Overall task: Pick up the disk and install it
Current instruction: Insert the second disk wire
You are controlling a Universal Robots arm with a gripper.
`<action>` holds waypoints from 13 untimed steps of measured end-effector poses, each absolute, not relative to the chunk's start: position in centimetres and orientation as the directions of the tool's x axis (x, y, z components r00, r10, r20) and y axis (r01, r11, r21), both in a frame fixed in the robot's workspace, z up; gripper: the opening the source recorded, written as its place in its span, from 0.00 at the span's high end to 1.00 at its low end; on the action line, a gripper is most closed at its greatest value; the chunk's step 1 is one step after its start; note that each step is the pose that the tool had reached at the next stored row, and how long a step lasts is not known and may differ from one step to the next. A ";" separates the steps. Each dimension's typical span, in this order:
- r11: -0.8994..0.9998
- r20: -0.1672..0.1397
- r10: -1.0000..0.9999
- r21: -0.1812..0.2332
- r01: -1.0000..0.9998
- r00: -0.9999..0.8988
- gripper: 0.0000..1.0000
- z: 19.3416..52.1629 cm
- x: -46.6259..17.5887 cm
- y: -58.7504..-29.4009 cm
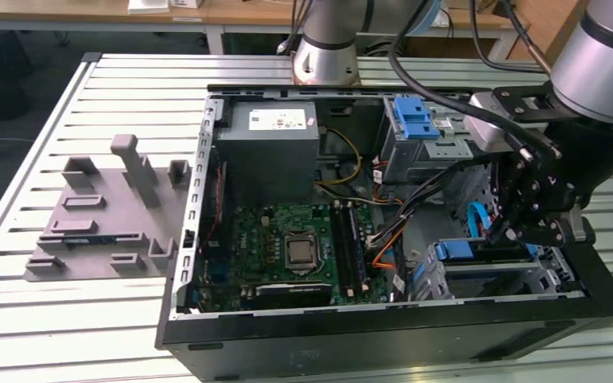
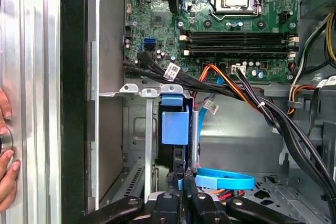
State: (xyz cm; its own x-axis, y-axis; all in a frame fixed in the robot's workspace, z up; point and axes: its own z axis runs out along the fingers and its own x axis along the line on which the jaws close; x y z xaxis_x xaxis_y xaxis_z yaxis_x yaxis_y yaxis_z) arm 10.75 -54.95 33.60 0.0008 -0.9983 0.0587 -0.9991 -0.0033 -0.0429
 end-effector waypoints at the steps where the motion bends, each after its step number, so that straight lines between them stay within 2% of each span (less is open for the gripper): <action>1: -0.003 0.059 -0.998 -0.043 -0.999 0.000 0.84 33.6 10.8 -55.0; 13: 0.000 0.056 -0.998 -0.042 -0.999 -0.002 0.84 33.2 10.8 -55.0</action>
State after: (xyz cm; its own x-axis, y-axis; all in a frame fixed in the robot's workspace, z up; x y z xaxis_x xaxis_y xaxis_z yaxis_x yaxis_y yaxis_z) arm 10.78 -54.95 33.21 -0.0019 -0.9984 0.0557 -0.9991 -0.0004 -0.0421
